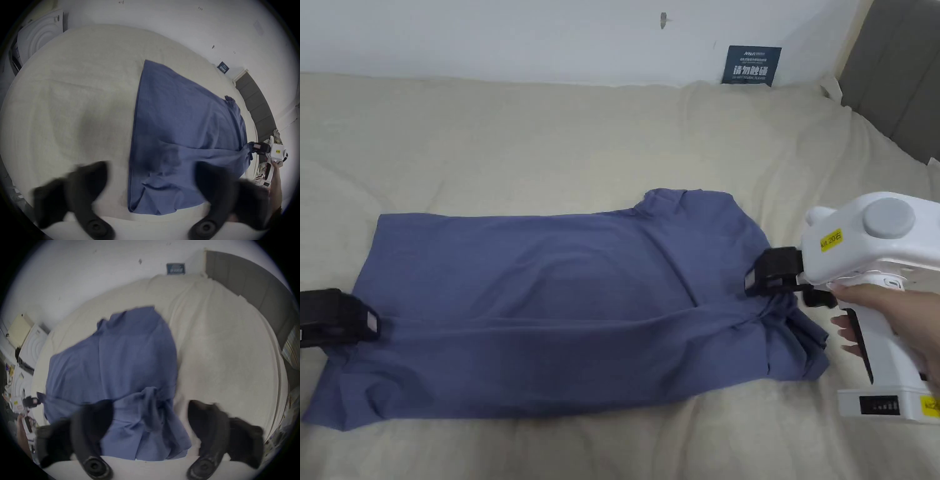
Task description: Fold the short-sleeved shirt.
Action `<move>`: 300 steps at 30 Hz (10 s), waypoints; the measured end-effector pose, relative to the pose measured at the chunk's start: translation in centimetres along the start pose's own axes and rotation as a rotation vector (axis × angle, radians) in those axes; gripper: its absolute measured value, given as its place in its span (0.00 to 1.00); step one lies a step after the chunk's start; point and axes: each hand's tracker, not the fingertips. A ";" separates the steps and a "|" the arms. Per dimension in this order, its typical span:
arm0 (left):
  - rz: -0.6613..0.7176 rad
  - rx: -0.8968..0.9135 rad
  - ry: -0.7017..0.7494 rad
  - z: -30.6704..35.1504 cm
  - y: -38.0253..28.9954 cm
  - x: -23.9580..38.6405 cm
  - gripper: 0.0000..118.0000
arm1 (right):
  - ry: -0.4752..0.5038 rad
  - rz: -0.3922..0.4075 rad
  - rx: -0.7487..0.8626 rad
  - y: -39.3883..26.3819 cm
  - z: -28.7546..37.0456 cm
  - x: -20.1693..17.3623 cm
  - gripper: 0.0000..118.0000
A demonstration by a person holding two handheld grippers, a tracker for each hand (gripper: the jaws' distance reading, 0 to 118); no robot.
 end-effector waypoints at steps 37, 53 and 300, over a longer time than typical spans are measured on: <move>-0.162 -0.134 0.149 0.3 -3.6 0.9 0.97 | 0.405 0.101 0.300 -16.8 13.0 -4.7 0.00; -0.306 -0.209 0.204 -1.3 -5.2 6.1 0.15 | 0.418 0.048 0.260 -15.4 10.0 -3.1 0.00; 0.112 -0.093 -0.545 9.3 -8.0 -7.3 0.06 | 0.141 0.371 0.910 -21.7 21.7 -11.5 0.00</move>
